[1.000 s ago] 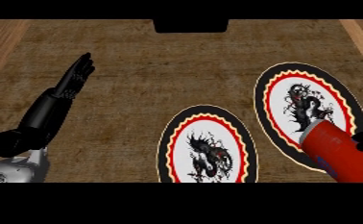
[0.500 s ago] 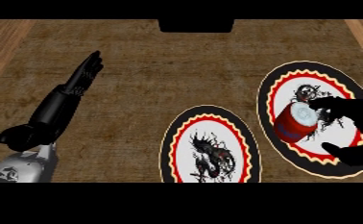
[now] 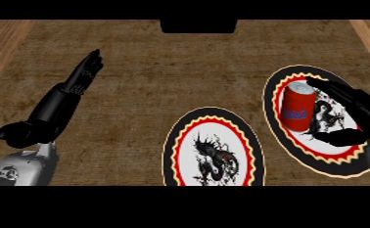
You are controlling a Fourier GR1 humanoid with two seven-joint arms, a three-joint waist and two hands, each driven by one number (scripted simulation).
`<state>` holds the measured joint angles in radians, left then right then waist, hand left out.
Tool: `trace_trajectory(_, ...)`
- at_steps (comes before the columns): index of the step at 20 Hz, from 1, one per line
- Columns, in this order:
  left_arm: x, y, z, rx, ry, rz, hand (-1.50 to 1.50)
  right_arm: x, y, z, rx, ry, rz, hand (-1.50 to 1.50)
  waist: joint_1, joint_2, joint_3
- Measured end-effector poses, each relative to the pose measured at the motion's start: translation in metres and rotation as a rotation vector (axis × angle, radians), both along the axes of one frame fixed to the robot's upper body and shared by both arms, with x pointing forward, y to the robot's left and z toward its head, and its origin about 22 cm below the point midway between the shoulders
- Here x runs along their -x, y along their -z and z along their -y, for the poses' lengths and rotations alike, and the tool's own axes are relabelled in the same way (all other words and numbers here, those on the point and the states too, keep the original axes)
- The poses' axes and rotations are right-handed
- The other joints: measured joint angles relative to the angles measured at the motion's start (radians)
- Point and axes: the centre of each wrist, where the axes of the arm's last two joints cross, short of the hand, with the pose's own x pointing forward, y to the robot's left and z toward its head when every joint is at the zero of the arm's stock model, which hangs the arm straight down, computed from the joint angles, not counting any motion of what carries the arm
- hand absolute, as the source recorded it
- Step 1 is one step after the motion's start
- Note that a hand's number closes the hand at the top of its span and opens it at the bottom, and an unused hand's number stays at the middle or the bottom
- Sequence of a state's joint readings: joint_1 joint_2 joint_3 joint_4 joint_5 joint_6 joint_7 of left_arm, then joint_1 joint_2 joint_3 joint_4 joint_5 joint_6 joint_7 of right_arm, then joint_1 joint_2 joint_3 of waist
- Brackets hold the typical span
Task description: Pick the can from the plate and place it in the plate
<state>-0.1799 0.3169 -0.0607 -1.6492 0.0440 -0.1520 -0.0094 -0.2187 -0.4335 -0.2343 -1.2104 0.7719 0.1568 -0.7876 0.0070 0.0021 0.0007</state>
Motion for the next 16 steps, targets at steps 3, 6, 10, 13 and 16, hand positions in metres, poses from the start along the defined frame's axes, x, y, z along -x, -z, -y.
trace_trajectory(3,0.002,0.002,-0.001,-0.003,-0.007,0.000,0.00,-0.002,-0.007,0.007,-0.078,-0.051,0.020,-1.50,-0.003,-0.001,0.000)
trace_trajectory(6,0.003,0.006,-0.001,-0.007,-0.012,0.002,0.00,-0.003,-0.014,0.015,-0.187,-0.085,0.001,-1.50,-0.008,-0.002,-0.001)
trace_trajectory(10,0.004,0.005,-0.003,-0.003,-0.017,-0.001,0.00,0.002,-0.012,0.022,-0.346,-0.077,-0.092,-1.50,-0.012,-0.005,-0.001)
trace_trajectory(13,0.006,0.007,-0.005,-0.006,-0.019,-0.001,0.00,0.006,-0.008,0.031,-0.471,-0.056,-0.171,-1.50,-0.012,-0.005,-0.001)
trace_trajectory(16,0.006,0.006,-0.002,-0.005,-0.015,0.000,0.00,0.006,-0.021,0.052,-0.562,-0.028,-0.237,-1.50,-0.010,-0.003,-0.001)
